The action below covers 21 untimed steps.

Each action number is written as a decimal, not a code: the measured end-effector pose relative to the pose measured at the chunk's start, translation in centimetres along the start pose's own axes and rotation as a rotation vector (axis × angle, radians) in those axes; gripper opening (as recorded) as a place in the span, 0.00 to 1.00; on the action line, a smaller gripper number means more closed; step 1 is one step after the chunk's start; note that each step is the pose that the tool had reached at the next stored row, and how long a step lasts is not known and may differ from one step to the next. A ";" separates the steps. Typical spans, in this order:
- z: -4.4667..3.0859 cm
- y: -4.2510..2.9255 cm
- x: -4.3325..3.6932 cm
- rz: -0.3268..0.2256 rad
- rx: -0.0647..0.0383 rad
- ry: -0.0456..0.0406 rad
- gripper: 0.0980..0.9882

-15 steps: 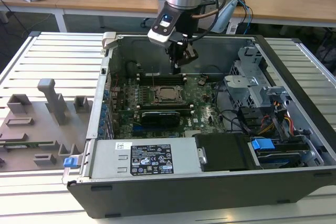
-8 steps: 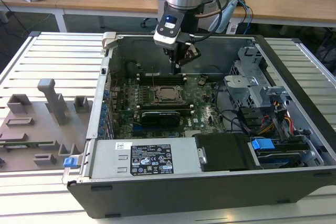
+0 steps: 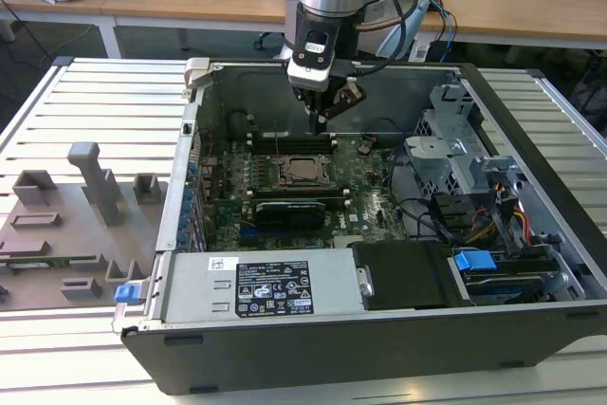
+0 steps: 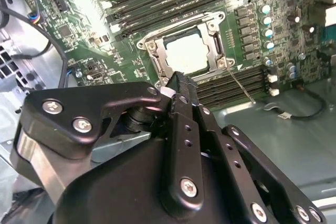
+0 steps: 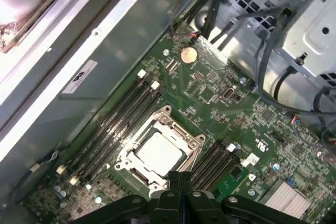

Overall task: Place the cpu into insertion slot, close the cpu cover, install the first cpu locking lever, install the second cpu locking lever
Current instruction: 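Install the first cpu locking lever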

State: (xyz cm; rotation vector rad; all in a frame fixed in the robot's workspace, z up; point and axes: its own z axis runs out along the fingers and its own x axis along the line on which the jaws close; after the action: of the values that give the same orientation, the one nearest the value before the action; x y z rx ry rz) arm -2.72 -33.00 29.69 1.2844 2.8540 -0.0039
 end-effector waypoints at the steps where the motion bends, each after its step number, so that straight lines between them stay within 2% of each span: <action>1: 0.00 0.00 0.00 -0.014 0.000 0.0000 0.01; 5: 0.00 0.00 0.00 -0.071 -0.001 0.0001 0.01; 13: 0.00 0.00 0.00 -0.251 -0.003 0.0006 0.01; 21: 0.00 0.00 0.00 -0.356 -0.004 0.0009 0.01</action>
State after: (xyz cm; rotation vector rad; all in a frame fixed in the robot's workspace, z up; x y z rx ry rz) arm -2.72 -33.00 29.69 0.7585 3.0362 -0.0005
